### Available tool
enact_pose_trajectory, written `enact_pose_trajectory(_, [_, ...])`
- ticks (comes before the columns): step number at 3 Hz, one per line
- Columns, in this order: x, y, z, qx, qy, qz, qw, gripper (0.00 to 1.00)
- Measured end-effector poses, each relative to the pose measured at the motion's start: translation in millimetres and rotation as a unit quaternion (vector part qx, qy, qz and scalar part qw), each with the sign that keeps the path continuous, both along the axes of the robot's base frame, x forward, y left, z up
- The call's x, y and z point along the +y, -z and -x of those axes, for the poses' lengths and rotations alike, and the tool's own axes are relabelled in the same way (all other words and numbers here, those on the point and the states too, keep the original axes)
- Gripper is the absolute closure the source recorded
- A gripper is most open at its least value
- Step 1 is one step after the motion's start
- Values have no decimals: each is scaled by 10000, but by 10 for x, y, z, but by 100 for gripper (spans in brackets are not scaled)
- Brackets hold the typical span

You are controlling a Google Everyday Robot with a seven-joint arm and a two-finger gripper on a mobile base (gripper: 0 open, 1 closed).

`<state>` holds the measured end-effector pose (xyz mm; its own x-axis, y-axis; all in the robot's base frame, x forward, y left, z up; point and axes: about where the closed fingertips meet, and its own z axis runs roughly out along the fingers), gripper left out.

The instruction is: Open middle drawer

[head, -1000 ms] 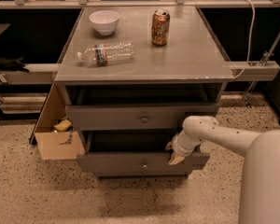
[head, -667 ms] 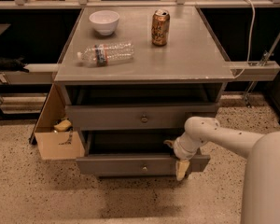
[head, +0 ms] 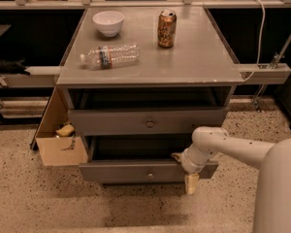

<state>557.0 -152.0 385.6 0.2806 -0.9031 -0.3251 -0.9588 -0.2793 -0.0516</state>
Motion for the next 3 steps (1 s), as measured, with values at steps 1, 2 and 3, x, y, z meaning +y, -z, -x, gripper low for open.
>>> enact_pose_trajectory(1, [-73, 65, 415, 285, -22, 137, 9995, 17])
enact_pose_trajectory(2, [-107, 41, 533, 341, -10, 182, 9993, 41])
enact_pose_trajectory(3, [-152, 5, 571, 302, 55, 215, 9993, 64])
